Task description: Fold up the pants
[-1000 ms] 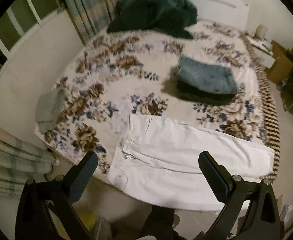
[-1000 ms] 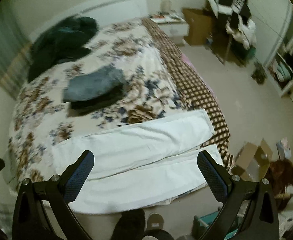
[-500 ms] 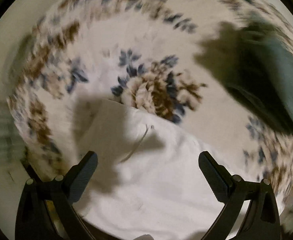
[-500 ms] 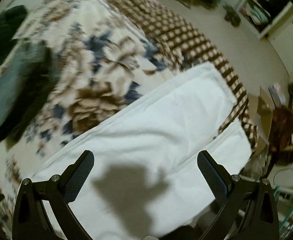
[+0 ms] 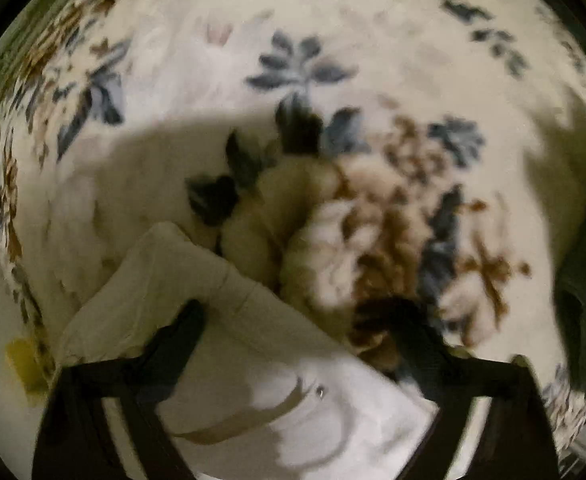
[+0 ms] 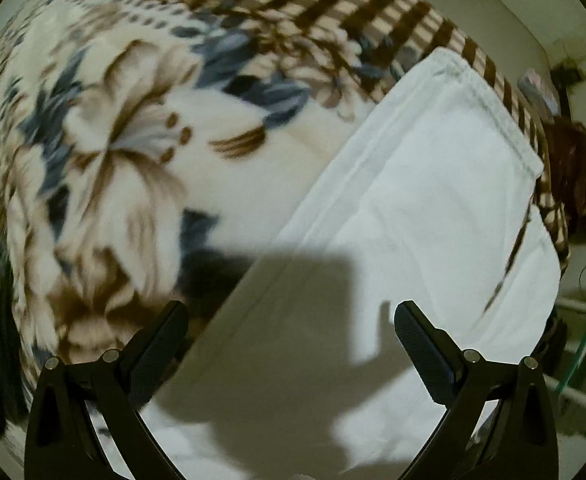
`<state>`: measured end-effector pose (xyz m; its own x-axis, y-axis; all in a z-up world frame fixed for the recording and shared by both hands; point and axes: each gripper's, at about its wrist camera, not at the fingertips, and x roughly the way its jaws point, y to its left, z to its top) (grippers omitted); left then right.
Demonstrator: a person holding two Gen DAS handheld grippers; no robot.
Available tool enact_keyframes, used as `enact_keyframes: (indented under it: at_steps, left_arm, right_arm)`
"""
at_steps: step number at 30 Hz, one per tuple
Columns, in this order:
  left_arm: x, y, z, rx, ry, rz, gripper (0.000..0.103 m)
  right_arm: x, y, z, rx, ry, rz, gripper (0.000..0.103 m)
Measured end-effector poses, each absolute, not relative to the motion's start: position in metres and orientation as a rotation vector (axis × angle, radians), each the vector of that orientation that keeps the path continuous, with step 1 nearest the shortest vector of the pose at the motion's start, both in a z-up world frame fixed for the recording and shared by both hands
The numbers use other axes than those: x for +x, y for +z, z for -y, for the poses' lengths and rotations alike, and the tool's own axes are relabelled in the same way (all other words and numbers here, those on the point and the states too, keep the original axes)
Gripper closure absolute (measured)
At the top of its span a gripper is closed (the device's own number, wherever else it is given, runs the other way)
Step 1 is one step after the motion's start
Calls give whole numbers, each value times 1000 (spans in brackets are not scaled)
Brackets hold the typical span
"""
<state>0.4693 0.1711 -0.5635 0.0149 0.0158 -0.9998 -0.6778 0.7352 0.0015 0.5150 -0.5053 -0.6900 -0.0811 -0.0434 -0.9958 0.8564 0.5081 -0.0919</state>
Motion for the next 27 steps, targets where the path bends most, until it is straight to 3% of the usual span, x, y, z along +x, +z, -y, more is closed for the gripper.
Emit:
enact_keyframes:
  at_steps: [1, 4, 7, 8, 9, 10, 18, 23, 27]
  left_arm:
    - [465, -556, -167, -558, 557, -1464, 66]
    - [440, -534, -173, -595, 477, -1405, 77]
    - [419, -519, -181, -656, 419, -1342, 83]
    - [409, -510, -181, -676, 392, -1310, 99]
    - [401, -499, -179, -679, 367, -1281, 99]
    - [394, -494, -183, -682, 361, -1259, 99]
    - [305, -457, -205, -773, 312, -1122, 99]
    - [230, -459, -207, -797, 359, -1125, 99]
    - [156, -491, -217, -836, 458, -1211, 99]
  right_arm:
    - [514, -692, 507, 758, -881, -1475, 0]
    - [509, -699, 511, 800, -867, -1492, 14]
    - [497, -702, 511, 844, -811, -1471, 49]
    - [491, -700, 510, 869, -780, -1454, 71]
    - [484, -697, 507, 883, -755, -1445, 91]
    - [479, -693, 506, 883, -745, -1435, 96]
    - [407, -611, 477, 787, -608, -1341, 101]
    - [332, -600, 491, 784, -561, -1381, 101]
    - [268, -618, 507, 779, -573, -1455, 101]
